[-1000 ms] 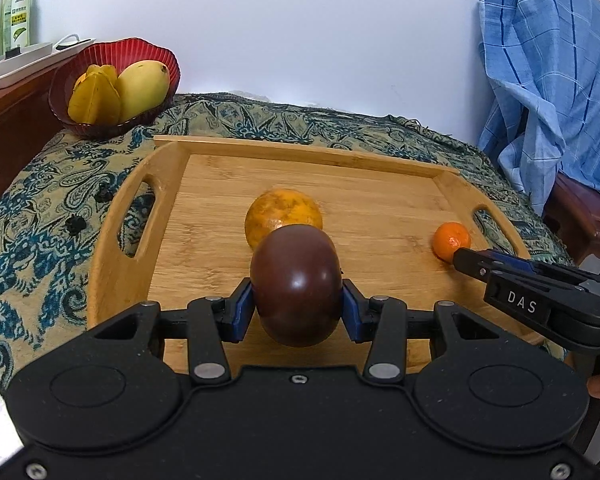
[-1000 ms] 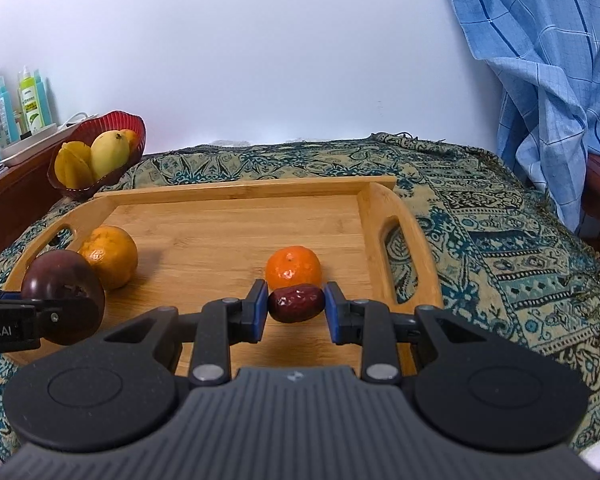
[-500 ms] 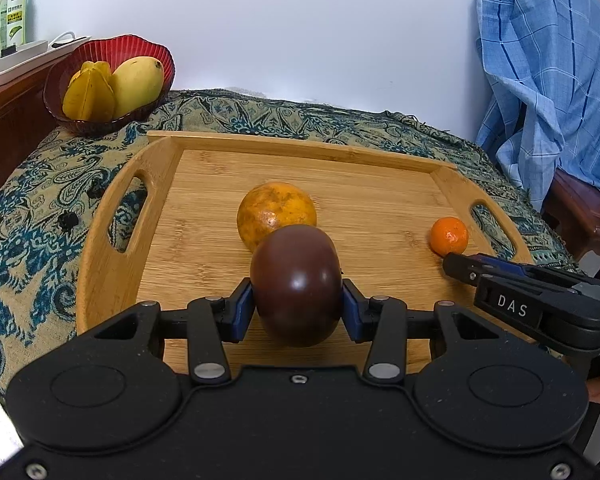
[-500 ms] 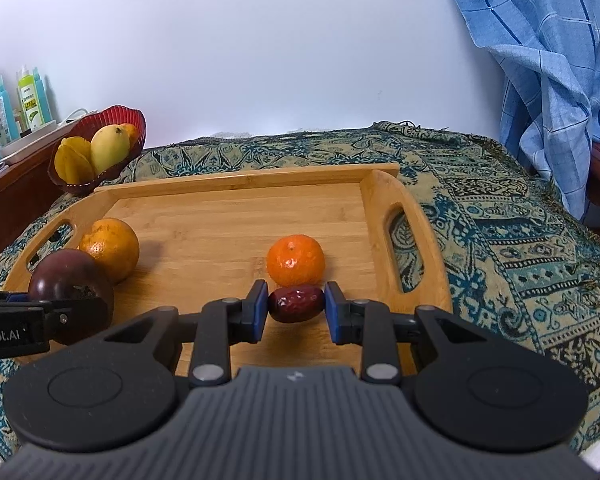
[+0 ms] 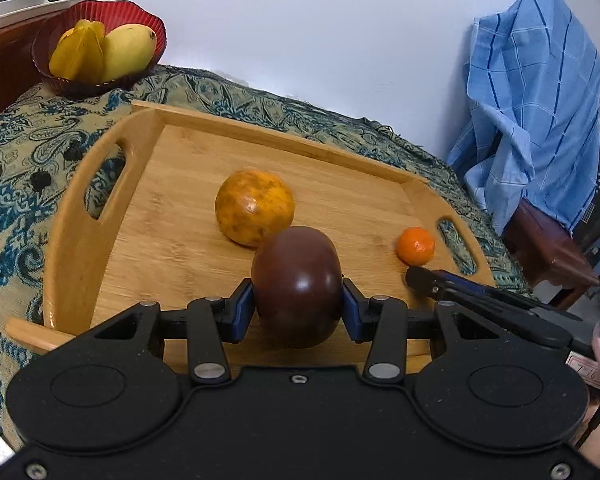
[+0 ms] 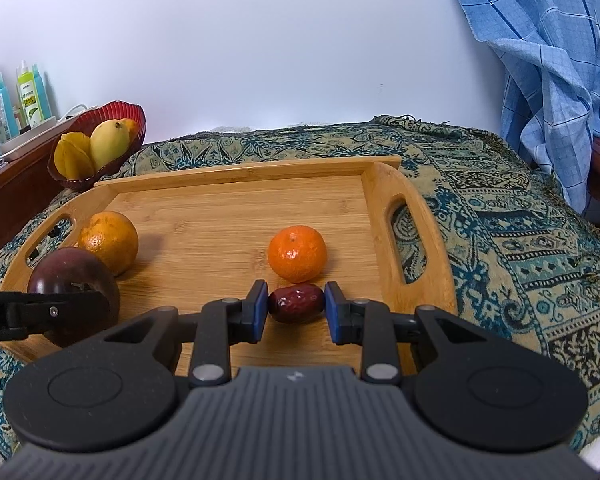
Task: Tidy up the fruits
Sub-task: 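Lower the dark fruit onto the tray with the left tool while the right tool releases the red date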
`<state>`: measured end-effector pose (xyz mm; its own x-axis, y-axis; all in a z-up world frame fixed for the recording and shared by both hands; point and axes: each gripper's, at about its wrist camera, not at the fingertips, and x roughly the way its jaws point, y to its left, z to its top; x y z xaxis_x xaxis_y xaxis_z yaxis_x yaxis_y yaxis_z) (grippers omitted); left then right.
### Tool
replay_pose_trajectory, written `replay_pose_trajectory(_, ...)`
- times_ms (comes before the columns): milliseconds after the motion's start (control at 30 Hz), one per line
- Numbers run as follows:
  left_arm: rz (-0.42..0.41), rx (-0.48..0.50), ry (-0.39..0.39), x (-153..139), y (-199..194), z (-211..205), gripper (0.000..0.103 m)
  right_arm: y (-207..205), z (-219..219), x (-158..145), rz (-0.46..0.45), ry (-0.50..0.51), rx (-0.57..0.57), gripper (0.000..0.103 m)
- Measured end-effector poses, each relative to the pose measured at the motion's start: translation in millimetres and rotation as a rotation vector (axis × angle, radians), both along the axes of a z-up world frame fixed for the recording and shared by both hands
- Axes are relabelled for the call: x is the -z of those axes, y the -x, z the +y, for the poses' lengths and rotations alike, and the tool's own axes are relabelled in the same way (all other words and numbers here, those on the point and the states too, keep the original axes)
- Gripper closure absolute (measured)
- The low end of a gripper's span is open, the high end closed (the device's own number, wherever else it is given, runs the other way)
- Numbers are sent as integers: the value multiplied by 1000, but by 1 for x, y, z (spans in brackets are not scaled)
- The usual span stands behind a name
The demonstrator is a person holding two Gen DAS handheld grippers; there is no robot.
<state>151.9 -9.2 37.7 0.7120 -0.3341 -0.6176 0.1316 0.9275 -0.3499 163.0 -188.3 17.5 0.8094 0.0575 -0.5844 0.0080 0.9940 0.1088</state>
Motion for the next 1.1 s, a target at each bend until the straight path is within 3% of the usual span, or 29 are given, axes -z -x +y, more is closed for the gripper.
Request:
replay_pose_trajectory(167, -32, -8, -69, -3, 1, -5, 59, 1, -1, -1, -1, 1, 2, 67)
replay_pose_trajectory(600, -152, -37, -269, -10, 13, -13, 38, 4, -1, 0, -5, 8, 3, 67)
replay_pose_trajectory(1100, -158, -49, -296, -10, 18, -13, 29, 8, -3, 0, -6, 1, -4, 56)
